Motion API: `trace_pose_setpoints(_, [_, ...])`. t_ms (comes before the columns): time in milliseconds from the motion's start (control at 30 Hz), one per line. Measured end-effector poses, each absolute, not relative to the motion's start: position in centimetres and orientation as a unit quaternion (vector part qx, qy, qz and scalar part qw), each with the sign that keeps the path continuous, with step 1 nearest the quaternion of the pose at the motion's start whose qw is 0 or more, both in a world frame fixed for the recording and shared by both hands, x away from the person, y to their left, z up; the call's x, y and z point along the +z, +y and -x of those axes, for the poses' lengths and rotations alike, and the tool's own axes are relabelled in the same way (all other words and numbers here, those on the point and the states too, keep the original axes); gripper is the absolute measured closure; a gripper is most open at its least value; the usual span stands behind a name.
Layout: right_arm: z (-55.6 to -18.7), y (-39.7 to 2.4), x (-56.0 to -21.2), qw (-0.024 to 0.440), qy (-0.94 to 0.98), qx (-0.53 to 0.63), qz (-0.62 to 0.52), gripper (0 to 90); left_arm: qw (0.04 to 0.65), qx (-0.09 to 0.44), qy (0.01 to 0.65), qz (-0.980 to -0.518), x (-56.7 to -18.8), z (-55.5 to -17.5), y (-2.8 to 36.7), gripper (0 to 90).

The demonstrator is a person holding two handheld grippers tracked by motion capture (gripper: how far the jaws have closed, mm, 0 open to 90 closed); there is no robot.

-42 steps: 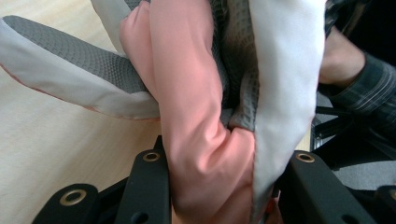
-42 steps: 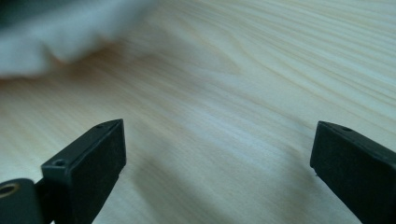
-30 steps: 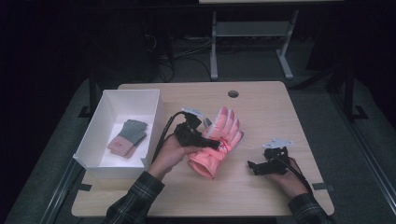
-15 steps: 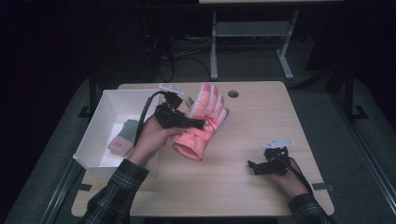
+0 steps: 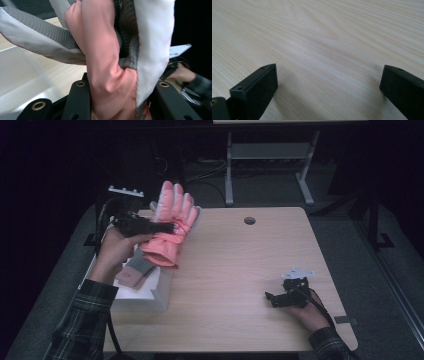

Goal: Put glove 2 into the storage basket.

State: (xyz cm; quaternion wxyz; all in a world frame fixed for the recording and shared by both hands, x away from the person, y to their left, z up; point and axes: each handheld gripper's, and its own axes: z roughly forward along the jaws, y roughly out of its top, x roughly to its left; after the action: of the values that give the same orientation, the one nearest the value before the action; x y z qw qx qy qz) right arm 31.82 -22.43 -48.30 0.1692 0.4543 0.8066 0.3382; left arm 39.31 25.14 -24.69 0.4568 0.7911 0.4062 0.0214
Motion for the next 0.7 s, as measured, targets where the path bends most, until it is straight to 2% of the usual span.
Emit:
trace_pose_setpoints(300, [-31.8, -22.4, -48.3, 0.169, 0.806, 0.339, -0.454, 0.9, 0.442, 0.044, 0.46, -0.769, -26.4, -39.6, 30.5, 63.3])
trace_pose_setpoints(700, [-31.8, -22.4, -48.3, 0.17, 0.807, 0.338, -0.454, 0.9, 0.389, 0.032, 0.507, -0.768, -32.4, -41.6, 32.0, 62.7])
